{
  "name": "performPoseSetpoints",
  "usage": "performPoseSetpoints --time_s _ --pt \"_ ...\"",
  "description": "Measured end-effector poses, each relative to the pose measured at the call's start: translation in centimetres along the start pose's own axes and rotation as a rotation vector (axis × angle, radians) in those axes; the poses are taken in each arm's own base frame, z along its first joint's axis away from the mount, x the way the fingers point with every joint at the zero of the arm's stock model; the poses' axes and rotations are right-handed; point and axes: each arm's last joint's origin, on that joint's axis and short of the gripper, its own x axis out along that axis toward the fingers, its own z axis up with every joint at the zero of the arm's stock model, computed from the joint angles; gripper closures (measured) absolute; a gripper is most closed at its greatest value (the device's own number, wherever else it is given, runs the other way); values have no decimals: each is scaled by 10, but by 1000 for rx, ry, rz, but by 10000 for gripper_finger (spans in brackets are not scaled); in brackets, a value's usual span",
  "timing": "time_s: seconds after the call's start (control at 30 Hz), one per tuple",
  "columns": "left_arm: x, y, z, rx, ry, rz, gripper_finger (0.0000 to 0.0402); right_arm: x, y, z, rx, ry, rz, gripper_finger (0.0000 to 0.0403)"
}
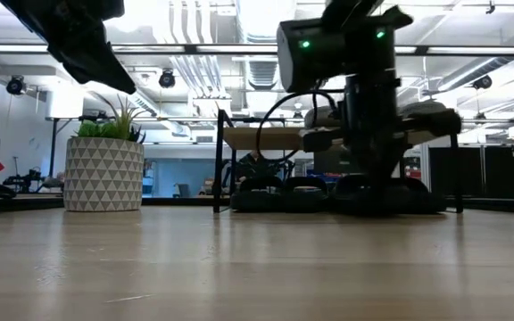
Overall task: Pick and place slides into the shelf
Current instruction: Put the black slipper under the shelf
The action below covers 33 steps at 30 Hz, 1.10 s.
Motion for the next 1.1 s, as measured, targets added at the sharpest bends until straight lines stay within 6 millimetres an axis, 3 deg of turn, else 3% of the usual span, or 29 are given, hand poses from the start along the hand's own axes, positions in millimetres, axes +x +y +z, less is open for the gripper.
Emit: performPoseSetpoints --time_s 0.4,0.73,0.93,1.1 --pt "6 0 -8 3 -5 -12 334 15 9 41 -82 -17 25 394" --pt "6 -2 -3 -27 -54 -36 334 32 -4 36 -107 -33 -47 394" --pt "8 -4 -2 -29 -57 -38 334 41 -11 44 -109 -195 -98 394" --pt "11 -5 -3 -21 -39 -36 334 41 -7 37 -114 -91 -58 394"
